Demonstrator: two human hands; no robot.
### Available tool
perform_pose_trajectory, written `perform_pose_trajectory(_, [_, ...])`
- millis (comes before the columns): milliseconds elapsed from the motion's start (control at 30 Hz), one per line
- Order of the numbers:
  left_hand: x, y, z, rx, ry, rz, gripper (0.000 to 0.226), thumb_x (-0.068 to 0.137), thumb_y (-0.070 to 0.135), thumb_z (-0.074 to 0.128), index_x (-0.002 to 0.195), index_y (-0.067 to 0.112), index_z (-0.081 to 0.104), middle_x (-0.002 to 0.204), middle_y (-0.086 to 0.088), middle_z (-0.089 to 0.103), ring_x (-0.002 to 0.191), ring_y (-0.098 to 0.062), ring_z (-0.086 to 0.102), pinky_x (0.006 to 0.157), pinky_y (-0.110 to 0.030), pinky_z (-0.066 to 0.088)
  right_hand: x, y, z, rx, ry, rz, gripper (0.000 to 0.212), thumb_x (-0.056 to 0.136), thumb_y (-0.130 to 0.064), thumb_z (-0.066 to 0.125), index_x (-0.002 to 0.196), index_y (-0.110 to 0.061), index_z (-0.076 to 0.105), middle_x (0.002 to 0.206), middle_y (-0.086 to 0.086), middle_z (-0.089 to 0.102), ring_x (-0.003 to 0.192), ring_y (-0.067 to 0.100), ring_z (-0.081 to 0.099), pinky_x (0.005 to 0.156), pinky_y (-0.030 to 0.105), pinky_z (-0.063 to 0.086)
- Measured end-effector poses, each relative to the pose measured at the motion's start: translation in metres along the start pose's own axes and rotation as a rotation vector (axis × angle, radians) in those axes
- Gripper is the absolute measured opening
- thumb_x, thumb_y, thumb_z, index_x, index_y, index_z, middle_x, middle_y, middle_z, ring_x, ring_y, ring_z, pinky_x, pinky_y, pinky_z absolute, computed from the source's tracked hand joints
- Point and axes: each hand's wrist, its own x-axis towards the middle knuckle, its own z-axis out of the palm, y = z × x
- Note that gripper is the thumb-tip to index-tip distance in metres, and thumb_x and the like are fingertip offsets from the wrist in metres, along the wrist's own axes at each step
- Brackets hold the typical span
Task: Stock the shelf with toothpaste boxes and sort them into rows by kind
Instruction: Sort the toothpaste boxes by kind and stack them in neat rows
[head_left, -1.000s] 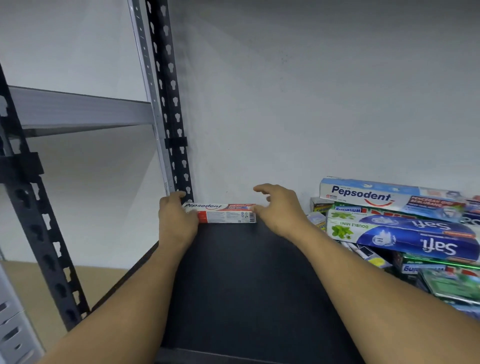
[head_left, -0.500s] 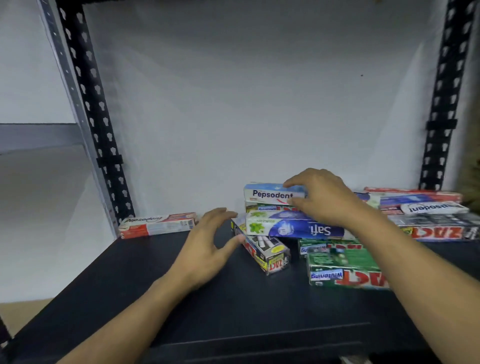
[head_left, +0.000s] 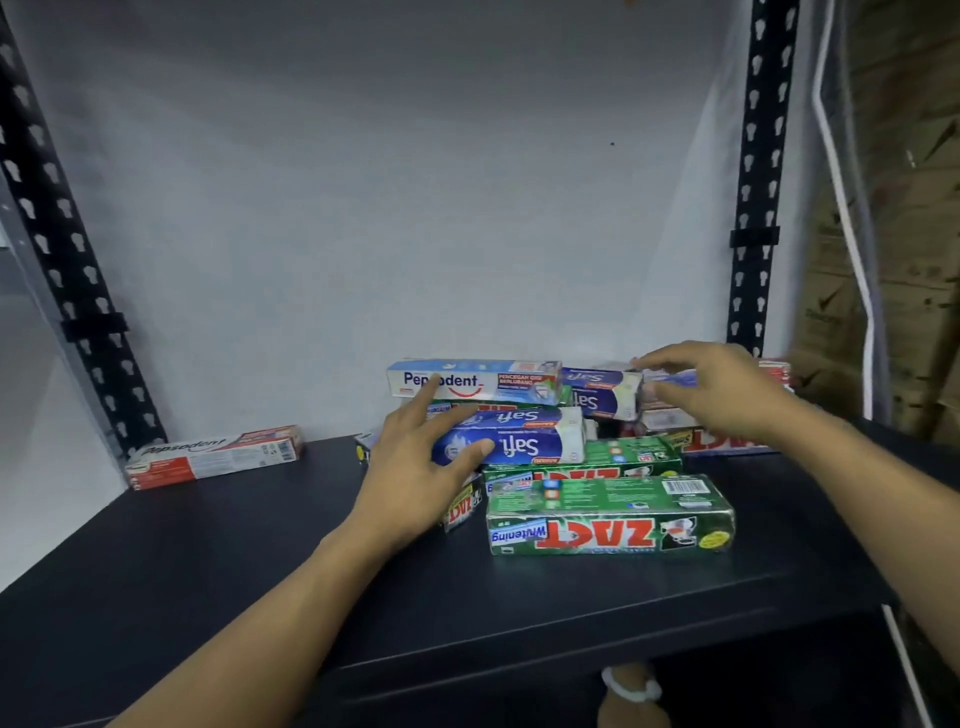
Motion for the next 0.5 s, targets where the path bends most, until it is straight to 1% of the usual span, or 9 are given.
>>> perform_pose_trajectory(67, [-0.002,-0.002,0.001,-0.01,0.011,0.007,0.049,0.09,0.062,0.058,0.136,0.047,0.055,0.163,0.019,0.02,0.148,-0.009,0.019,0.119,-0.04,0.026,0.004,0.023,-0.009,-0.12,-0.034,0.062,0.033,0.092,-0.03,0.07,0.125,-0.026,0.068,0.131,0.003,0.065,0.12,0.024,0.058,0.101,0.037,0.043])
perform_pose_trajectory(100, [-0.002,-0.003,0.002,-0.012,0.016,0.011,0.049,0.089,0.064,0.057,0.136,0.048,0.055,0.163,0.019,0.023,0.147,-0.008,0.02,0.119,-0.04,0.027,0.007,0.033,-0.013,-0.175,-0.066,0.092,0.035,0.092,-0.032,0.069,0.126,-0.027,0.067,0.133,0.004,0.064,0.121,0.025,0.057,0.102,0.039,0.044])
perform_pose_trajectory(200, [-0.003,-0.003,0.002,-0.007,0.028,0.024,0.047,0.091,0.063,0.056,0.136,0.049,0.055,0.161,0.02,0.026,0.146,-0.007,0.021,0.118,-0.037,0.027,0.016,0.051,-0.022,-0.231,-0.182,0.161,0.038,0.09,-0.043,0.069,0.127,-0.033,0.066,0.135,0.001,0.063,0.116,0.023,0.058,0.099,0.04,0.048])
perform_pose_trajectory(267, [-0.005,-0.002,0.002,-0.002,0.03,0.022,0.047,0.092,0.06,0.055,0.137,0.048,0.054,0.16,0.019,0.029,0.146,-0.006,0.022,0.117,-0.035,0.027,0.022,0.057,-0.024,-0.229,-0.227,0.155,0.038,0.09,-0.046,0.069,0.125,-0.033,0.067,0.129,-0.001,0.063,0.111,0.019,0.058,0.098,0.04,0.048])
perform_pose_trajectory(400, [-0.008,0.0,0.001,0.003,0.045,0.02,0.046,0.093,0.055,0.057,0.138,0.046,0.054,0.156,0.015,0.038,0.144,-0.006,0.025,0.118,-0.04,0.029,0.031,0.058,-0.029,-0.294,-0.344,0.139,0.035,0.091,-0.05,0.064,0.123,-0.036,0.066,0.113,-0.003,0.058,0.103,0.017,0.057,0.095,0.04,0.048])
perform_pose_trajectory(467, [-0.009,0.0,0.001,0.002,0.05,0.017,0.046,0.093,0.053,0.058,0.137,0.045,0.055,0.154,0.013,0.041,0.142,-0.006,0.026,0.118,-0.039,0.03,0.032,0.058,-0.032,-0.216,-0.407,0.187,0.032,0.09,-0.051,0.065,0.119,-0.038,0.065,0.108,-0.003,0.062,0.097,0.016,0.063,0.09,0.037,0.051])
perform_pose_trajectory(500, [-0.009,0.0,0.001,0.003,0.052,0.017,0.046,0.092,0.053,0.059,0.137,0.045,0.055,0.153,0.013,0.042,0.142,-0.006,0.027,0.117,-0.038,0.03,0.031,0.059,-0.033,-0.168,-0.43,0.215,0.029,0.089,-0.051,0.066,0.114,-0.037,0.066,0.105,-0.003,0.066,0.093,0.015,0.066,0.086,0.035,0.052])
